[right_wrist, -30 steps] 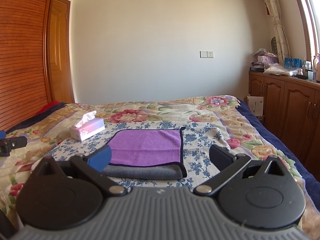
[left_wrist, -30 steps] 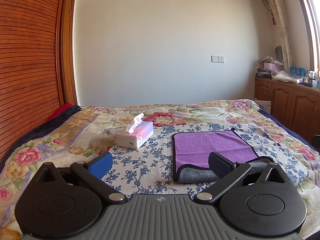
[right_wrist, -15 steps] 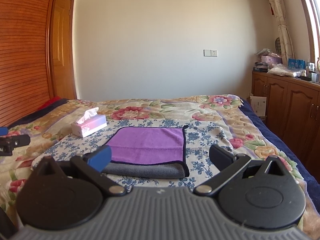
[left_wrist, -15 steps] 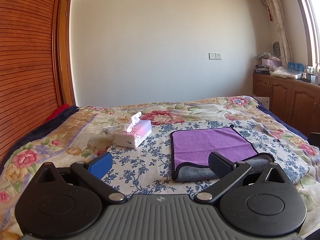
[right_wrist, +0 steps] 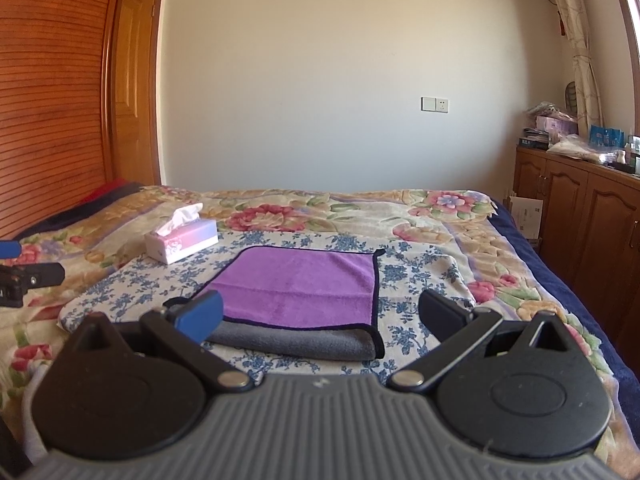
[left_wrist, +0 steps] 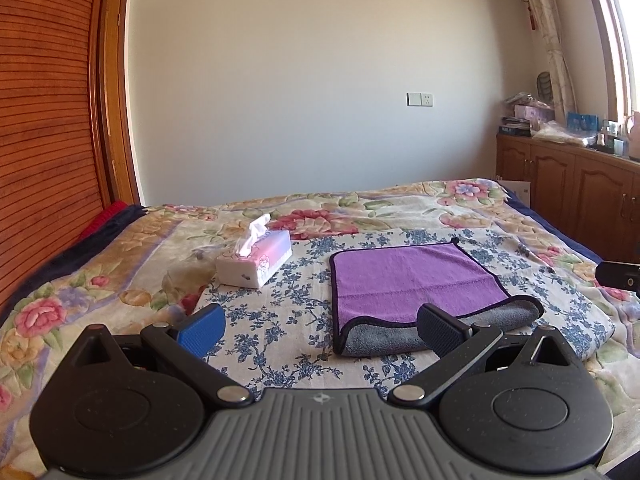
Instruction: Fold towel
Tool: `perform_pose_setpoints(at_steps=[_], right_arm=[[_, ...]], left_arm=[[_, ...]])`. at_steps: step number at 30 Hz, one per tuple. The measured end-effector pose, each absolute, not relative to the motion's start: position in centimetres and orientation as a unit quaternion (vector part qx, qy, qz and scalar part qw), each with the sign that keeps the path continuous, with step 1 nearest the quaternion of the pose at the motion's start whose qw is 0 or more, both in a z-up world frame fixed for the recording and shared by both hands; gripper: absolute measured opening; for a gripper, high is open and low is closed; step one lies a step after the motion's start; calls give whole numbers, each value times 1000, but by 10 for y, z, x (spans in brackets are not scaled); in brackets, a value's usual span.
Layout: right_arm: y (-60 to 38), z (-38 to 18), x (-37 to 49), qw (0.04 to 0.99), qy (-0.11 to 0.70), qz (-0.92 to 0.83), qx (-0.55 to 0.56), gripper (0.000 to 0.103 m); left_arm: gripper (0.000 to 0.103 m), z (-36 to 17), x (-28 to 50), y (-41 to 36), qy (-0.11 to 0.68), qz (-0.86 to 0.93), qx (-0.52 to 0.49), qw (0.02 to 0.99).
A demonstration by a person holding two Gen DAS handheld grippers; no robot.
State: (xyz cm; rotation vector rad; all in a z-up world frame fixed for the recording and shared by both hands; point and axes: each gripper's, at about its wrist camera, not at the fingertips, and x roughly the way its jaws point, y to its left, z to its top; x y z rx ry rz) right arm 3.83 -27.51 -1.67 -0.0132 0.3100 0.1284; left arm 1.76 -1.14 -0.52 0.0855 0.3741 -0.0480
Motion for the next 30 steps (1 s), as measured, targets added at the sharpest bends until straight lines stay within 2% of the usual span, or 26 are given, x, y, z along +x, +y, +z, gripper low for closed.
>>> perform_pose_setpoints(at_steps=[30], right_arm=[[-278,-37,88,974,214,69,-19,103]], left_arm=[[103,-26,77,-28,230,-67,70,968]])
